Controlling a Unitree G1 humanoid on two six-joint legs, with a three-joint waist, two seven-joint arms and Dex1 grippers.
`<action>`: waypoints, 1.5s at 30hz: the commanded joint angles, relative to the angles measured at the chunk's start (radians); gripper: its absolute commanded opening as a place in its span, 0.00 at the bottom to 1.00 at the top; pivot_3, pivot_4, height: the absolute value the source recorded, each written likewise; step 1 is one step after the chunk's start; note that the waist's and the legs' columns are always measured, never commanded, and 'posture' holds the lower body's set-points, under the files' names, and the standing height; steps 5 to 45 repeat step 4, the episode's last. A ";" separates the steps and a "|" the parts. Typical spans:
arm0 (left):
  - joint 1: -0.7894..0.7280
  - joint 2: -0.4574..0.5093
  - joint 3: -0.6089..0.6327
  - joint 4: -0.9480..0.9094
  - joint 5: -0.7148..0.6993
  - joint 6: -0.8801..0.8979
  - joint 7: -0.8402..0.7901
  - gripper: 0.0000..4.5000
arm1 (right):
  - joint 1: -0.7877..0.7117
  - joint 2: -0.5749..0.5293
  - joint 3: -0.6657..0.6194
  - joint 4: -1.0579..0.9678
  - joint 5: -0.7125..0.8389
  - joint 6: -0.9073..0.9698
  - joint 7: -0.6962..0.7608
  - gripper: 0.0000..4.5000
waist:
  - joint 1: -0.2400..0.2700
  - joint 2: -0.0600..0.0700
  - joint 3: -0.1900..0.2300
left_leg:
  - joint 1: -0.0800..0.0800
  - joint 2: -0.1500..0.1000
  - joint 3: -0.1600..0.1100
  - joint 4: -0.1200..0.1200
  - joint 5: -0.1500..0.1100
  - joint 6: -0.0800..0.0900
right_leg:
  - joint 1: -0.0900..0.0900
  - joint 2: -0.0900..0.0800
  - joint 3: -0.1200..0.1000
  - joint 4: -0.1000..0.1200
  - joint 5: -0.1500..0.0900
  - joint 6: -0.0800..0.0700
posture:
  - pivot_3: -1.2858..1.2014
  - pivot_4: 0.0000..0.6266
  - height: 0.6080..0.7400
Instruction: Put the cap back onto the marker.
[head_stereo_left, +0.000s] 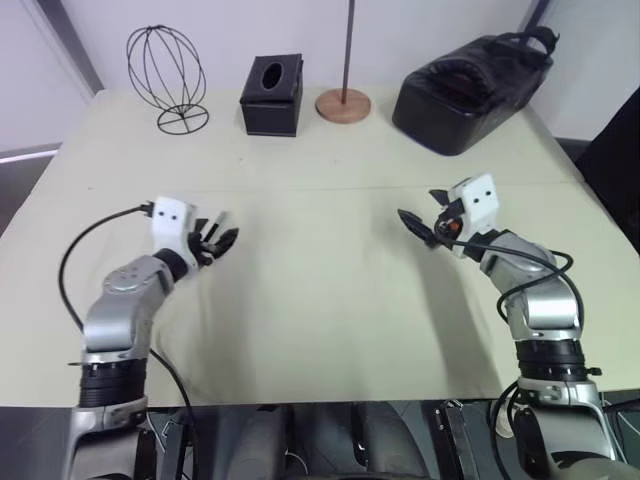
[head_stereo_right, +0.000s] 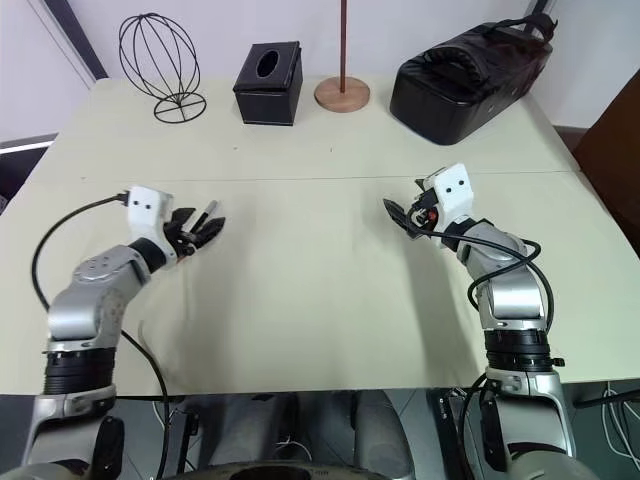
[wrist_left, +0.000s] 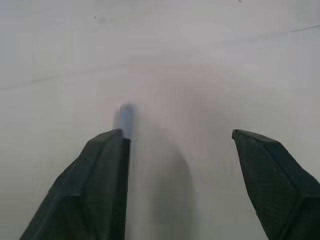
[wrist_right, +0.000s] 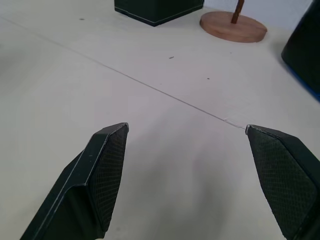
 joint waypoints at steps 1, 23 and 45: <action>0.009 0.106 0.112 0.054 -0.021 -0.086 -0.042 0.83 | 0.027 -0.021 -0.054 -0.006 0.012 -0.042 -0.033 0.86 | 0.000 0.000 0.000 | 0.000 0.000 0.000 0.000 0.000 0.000 | 0.000 0.000 0.000 0.000 0.000 0.000 | 0.52 0.24 1.00; 0.037 0.146 0.142 0.147 -0.014 -0.156 -0.050 0.83 | 0.055 -0.003 -0.084 -0.005 0.017 -0.061 -0.082 0.86 | 0.001 0.001 0.000 | 0.000 0.000 0.000 -0.001 0.000 0.000 | 0.000 -0.001 0.000 -0.001 0.000 0.000 | 0.52 0.24 1.00; 0.037 0.146 0.142 0.147 -0.014 -0.156 -0.050 0.83 | 0.055 -0.003 -0.084 -0.005 0.017 -0.061 -0.082 0.86 | 0.001 0.001 0.000 | 0.000 0.000 0.000 -0.001 0.000 0.000 | 0.000 -0.001 0.000 -0.001 0.000 0.000 | 0.52 0.24 1.00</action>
